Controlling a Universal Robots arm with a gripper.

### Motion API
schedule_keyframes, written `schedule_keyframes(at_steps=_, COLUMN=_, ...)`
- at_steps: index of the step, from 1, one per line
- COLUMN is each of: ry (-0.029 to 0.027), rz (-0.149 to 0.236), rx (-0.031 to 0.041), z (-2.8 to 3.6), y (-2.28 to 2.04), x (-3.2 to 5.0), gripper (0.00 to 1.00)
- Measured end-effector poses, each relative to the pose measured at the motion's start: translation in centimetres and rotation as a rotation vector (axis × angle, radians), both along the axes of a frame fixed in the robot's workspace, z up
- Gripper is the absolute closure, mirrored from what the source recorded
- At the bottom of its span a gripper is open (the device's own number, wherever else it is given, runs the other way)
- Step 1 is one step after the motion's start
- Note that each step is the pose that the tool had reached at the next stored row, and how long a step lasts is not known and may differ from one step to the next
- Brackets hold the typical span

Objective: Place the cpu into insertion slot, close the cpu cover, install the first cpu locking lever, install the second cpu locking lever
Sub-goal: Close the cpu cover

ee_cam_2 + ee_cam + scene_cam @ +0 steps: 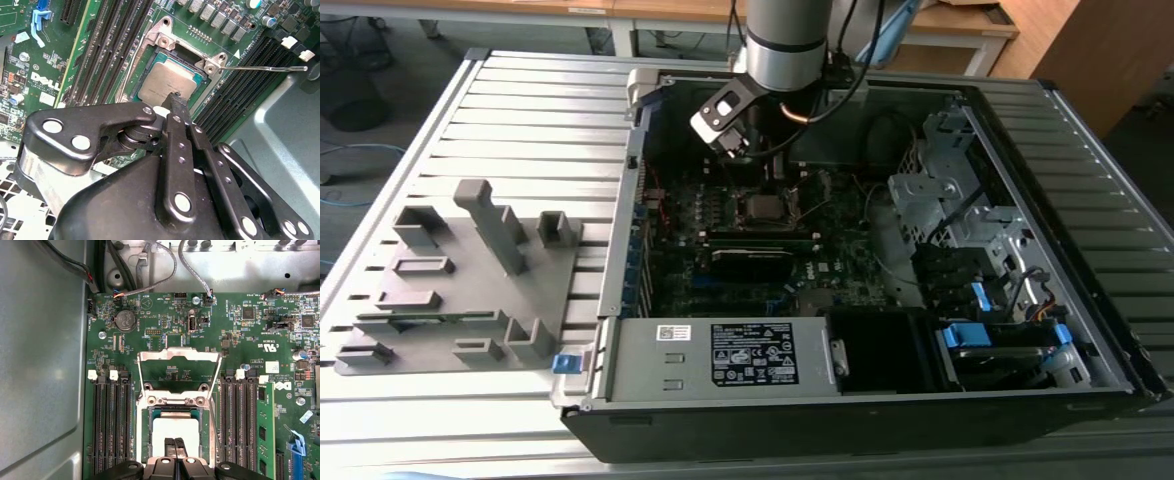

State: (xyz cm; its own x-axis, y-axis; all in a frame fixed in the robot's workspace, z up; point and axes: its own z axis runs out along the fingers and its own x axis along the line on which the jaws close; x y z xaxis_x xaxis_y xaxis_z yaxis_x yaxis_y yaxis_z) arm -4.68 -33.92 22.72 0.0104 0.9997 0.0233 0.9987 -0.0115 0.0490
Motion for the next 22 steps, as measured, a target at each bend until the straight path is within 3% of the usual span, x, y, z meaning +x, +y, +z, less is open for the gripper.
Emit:
schedule_keyframes(at_steps=8, ry=0.0001, rz=0.0, rx=-0.0001, z=0.25, y=0.0, x=0.0, gripper=0.9)
schedule_keyframes(at_steps=22, ry=0.0, rz=0.0, rx=-0.0001, z=1.91, y=0.0, x=0.0, gripper=0.9)
